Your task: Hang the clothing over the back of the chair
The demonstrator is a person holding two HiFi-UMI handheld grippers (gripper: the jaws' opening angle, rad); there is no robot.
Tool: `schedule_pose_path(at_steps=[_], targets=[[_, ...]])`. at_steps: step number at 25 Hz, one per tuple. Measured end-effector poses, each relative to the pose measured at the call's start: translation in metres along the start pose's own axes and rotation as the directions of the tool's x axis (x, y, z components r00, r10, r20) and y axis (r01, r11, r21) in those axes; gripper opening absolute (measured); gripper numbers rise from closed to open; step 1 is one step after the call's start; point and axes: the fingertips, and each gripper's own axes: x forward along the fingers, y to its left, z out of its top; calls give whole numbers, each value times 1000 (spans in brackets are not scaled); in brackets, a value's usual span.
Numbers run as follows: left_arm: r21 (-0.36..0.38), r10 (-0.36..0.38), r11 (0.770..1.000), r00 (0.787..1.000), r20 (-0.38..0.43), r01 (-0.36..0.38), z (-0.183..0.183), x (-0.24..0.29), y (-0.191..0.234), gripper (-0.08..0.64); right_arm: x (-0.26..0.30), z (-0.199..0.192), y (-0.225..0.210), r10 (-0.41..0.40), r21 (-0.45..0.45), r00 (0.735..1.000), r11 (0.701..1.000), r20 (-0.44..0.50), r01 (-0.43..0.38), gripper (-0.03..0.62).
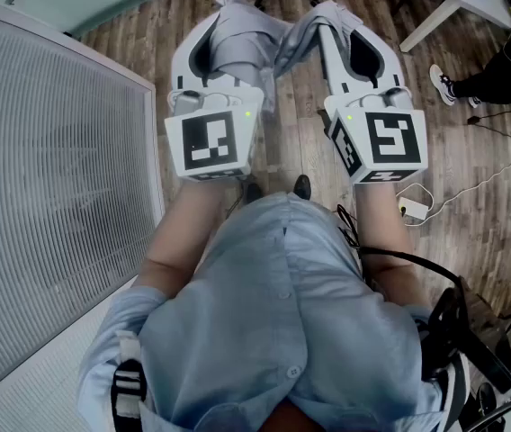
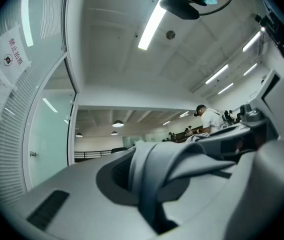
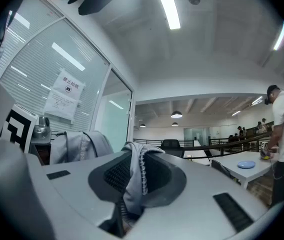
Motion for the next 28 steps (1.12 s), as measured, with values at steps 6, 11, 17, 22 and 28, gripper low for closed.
schedule_pose_path(at_steps=[6, 11, 17, 22, 28], targets=[[13, 2, 1000, 1000, -2, -2, 0, 8, -24, 26, -10, -6, -21, 7, 9, 1000, 1000, 9, -8, 52], [-11, 18, 1000, 1000, -19, -18, -1, 28, -48, 26, -10, -14, -53, 25, 29, 1000, 999, -8, -25, 52], [-2, 48, 999, 997, -52, -48, -7, 45, -46, 28, 9, -12, -71, 69, 71, 998, 995, -12, -68, 52], [-47, 94, 994, 994, -63, -97, -30, 51, -26, 28, 32, -30, -59, 110, 58, 993, 992, -32, -108, 52], [-51, 114, 992, 990, -84, -119, -65, 96, 29, 27, 108, -52, -48, 131, 64, 990, 990, -56, -127, 52]])
